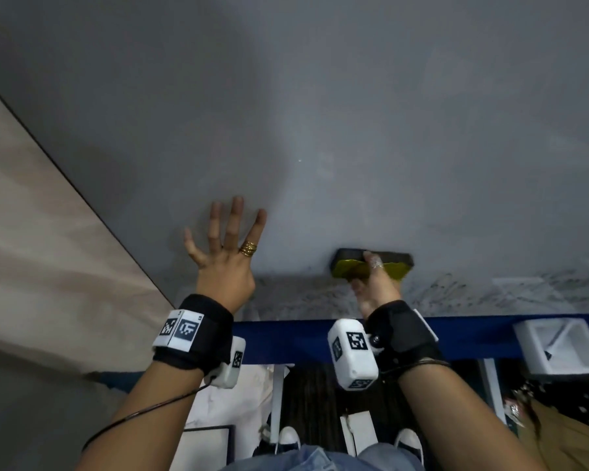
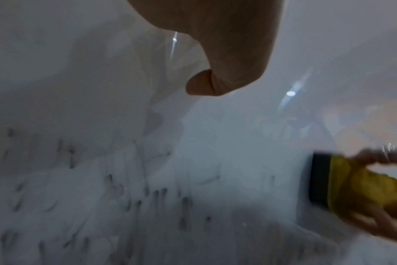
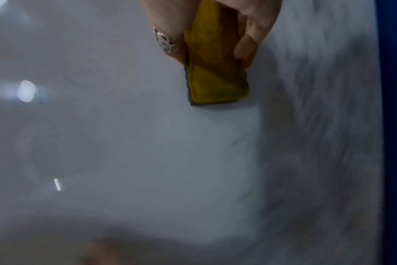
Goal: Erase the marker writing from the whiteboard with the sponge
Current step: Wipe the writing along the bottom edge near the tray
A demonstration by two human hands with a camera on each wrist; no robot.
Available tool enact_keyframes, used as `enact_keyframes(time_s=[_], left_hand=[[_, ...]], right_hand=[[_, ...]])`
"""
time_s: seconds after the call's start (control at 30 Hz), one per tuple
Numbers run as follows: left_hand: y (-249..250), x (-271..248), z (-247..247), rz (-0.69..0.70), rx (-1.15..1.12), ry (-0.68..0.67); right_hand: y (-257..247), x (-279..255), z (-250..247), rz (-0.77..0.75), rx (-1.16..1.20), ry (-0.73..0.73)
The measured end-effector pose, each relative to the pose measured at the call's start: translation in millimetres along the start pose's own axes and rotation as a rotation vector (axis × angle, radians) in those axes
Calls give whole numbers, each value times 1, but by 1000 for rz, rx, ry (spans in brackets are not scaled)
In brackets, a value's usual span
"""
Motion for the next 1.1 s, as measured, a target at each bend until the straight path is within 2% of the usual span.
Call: enact_keyframes(time_s=[0.07,0.1,0.2,0.23,0.33,0.43,0.5,0.57,0.6,0.67,0.77,0.87,0.93,1.0,1.07,1.1], left_hand=[[-2,-3,-6,-12,-28,46],[-8,-6,-10,-68,-58,71],[-46,-21,-17,-363,-126,94],[-58,-27,-16,-426,-129,87],[-80,-47,-12,-521,-155,87],[-95,-64,-11,-679,-248,129],[-113,-71,-4,-812,-457,159],[-132,-69,5,-805,-784,179],[-139,-65,4,-782,-928,195],[-151,-60,2,-852,-1107,194],[-153,-57,-1,-981,-1218,105],[-159,-60,-6,-958,-1236,2],[-168,-62,-8,-944,-1272,-52],[-175,-64,-10,-937,-1305,-103],[-177,-67,-11,-938,-1326,-133],[-177,-67,-12,-938,-1332,-137]], right_hand=[[-13,7,-27,-230,-150,56],[-15,8,-37,-314,-268,70],[-18,5,-51,-609,-734,81],[-22,-4,-49,-760,-911,88],[-18,-26,-33,-1351,-1312,69],[-6,-31,-16,-1707,-1562,-6],[-2,-26,-6,-1874,-1703,-83],[-3,-20,2,-2089,-1749,-105],[-1,-19,6,-2211,-1738,-165],[4,-22,17,-2392,-1658,-357],[24,-53,57,-2542,-1569,-612],[79,-89,122,-2604,-1670,-747],[123,-107,168,-2569,-1785,-823],[162,-118,201,-2501,-1970,-966],[194,-110,206,-2389,-2194,-1096],[204,-102,203,-2316,-2324,-1116]])
Point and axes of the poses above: each hand's wrist, its own x-axis towards the middle knuckle, its own z-axis out of the palm, y = z × x, the point moved 6 cm from there along x, towards the middle knuckle, and after that the axes turned 4 degrees about -y, right-handed, at the moved point
